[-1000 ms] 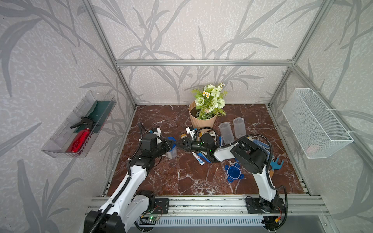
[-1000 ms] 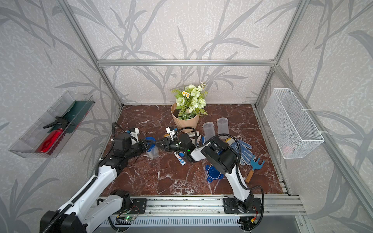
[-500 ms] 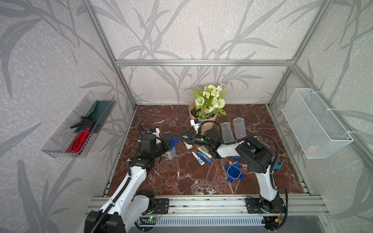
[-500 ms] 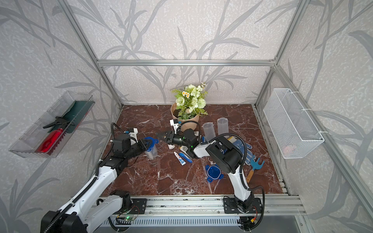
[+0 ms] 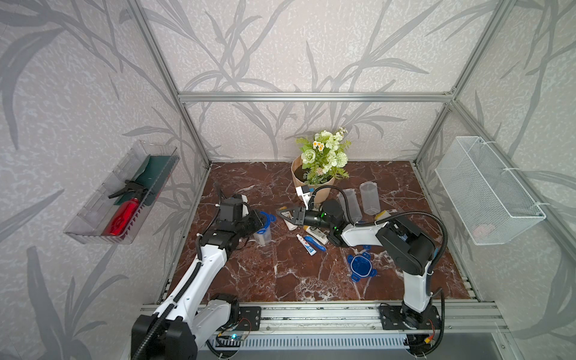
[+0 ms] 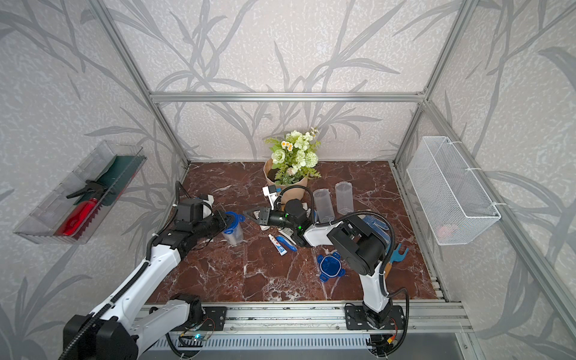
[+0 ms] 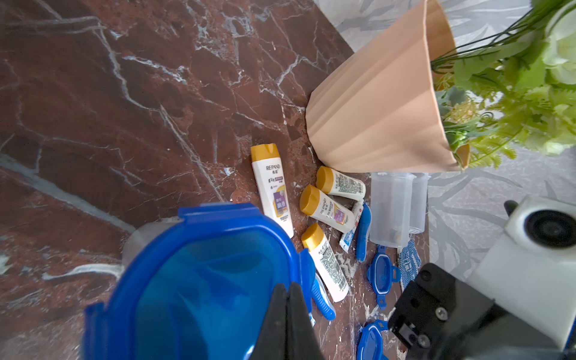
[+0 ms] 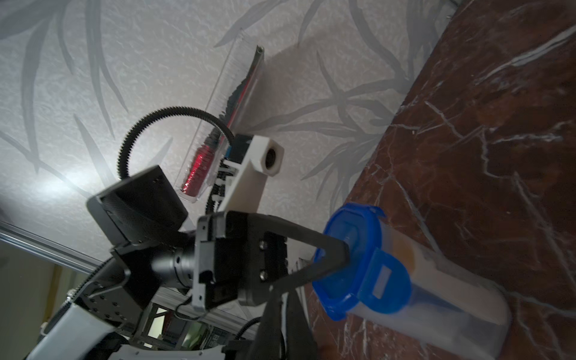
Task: Take out toiletry kits
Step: Unfasten the latch on the container, then adjust the container at the center of the board.
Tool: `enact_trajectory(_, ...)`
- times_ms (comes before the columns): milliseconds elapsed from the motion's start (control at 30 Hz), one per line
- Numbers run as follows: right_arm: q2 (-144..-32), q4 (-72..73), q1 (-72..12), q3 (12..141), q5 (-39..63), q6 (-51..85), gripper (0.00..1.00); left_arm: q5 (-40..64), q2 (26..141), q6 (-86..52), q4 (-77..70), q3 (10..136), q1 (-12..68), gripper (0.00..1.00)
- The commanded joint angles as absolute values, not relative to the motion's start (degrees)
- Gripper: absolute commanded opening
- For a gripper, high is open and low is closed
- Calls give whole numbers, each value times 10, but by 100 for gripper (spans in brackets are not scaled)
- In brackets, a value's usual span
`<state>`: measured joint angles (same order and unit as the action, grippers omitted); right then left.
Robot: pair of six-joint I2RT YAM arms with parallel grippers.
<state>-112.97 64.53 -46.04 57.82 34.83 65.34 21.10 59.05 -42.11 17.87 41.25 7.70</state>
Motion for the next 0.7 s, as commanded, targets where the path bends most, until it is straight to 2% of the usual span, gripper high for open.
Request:
enact_trajectory(0,-1094,528,-472,569,336,556,0,210,604,-417,239,472,76,0)
enact_trajectory(267,-1053,209,-514,609,215,370,0,201,637,-393,251,569,76,0)
enact_trajectory(467,-1061,73,-539,675,140,287,0,80,673,-330,312,598,73,0)
enact_trajectory(667,-1090,-24,-552,775,94,245,0,35,699,-330,313,590,70,0)
